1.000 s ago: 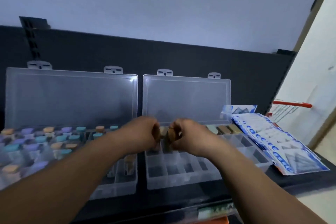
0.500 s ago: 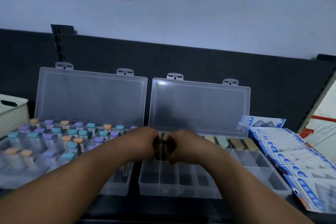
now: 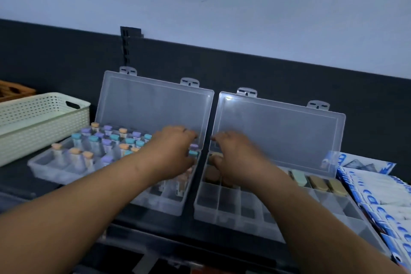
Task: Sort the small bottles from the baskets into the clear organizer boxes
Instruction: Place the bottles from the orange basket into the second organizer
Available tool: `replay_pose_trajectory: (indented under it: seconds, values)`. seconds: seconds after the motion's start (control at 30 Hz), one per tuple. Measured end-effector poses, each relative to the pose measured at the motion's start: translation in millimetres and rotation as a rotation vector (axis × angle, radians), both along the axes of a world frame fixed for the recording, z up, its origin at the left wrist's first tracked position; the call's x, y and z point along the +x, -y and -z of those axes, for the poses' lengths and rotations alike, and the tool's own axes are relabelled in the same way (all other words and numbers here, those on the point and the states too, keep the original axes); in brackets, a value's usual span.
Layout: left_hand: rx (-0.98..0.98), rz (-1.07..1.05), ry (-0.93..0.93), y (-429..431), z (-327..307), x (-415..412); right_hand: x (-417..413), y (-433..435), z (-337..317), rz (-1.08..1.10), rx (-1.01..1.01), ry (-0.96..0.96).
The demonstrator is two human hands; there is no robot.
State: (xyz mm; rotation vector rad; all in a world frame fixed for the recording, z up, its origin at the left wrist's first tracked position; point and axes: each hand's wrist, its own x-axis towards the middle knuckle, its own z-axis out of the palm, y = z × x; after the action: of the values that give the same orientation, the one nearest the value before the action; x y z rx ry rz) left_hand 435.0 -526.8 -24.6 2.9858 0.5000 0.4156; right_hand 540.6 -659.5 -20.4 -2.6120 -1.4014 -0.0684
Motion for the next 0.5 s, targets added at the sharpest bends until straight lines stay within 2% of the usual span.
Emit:
replay_pose_trajectory:
  seconds: [0.1,0.2,0.5]
  values:
    - [0.177,-0.079,0.026,-16.9,-8.8,-29.6,-23.3,-19.0,-6.6,-0.052,0.003,0.105]
    - [0.274,-0.150,0.023,-36.8,-15.9,-64.4,-49.4,-40.5,-12.0,-0.097,-0.012,0.146]
    - [0.297,-0.322,0.025,-118.1,-26.1,-200.7,-156.7,-136.0,-25.0,-0.230,0.027,0.121]
